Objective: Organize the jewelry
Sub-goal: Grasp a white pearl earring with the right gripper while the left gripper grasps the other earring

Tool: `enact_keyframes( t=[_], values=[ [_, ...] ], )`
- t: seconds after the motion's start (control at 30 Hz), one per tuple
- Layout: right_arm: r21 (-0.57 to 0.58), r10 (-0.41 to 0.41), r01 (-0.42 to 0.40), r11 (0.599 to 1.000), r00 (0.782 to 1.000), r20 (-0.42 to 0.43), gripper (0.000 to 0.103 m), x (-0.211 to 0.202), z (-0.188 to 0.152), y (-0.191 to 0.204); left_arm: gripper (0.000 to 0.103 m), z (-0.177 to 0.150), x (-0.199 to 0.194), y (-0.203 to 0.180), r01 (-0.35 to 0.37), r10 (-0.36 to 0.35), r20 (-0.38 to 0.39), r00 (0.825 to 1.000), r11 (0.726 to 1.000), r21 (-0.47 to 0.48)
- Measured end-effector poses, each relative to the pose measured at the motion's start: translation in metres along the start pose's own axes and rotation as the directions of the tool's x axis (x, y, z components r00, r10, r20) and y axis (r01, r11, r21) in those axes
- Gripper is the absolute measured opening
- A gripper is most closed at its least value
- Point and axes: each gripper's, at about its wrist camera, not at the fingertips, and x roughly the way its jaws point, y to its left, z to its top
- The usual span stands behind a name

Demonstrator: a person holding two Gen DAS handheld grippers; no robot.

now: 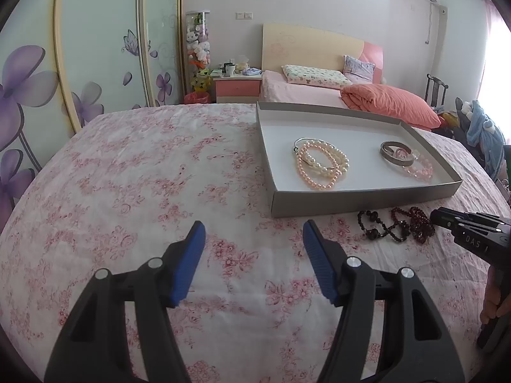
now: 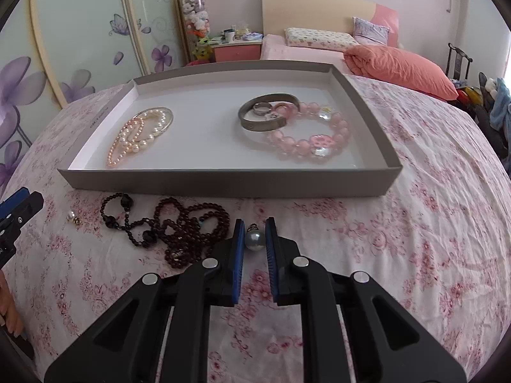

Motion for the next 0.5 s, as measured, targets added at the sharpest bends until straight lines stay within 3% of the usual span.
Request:
enact_keyframes(
  t=[0.13, 0.3, 0.5],
  values=[
    [0.047, -0.087, 0.087, 0.995, 0.996, 0.004, 0.014, -0.007, -0.006, -0.019, 0.066, 0.000, -0.004, -0.005, 0.026, -0.026, 0.002, 1.000, 0.999, 0.019],
    [0.081, -0.096, 0.096, 0.992, 0.995, 0.003, 0.014, -0.010, -0.009, -0.032, 0.069, 0.000, -0.006, -0.026, 0.072, -0.071, -0.021, 0.997, 0.995, 0.071],
    [0.070, -0.091, 0.091, 0.993, 0.996, 0.002, 0.014, -0.010, -0.010, -0.032, 0.066, -0.004, 0.015, -0.052, 0.032, -0.021, -0.090, 0.996, 0.991, 0.128]
  ],
)
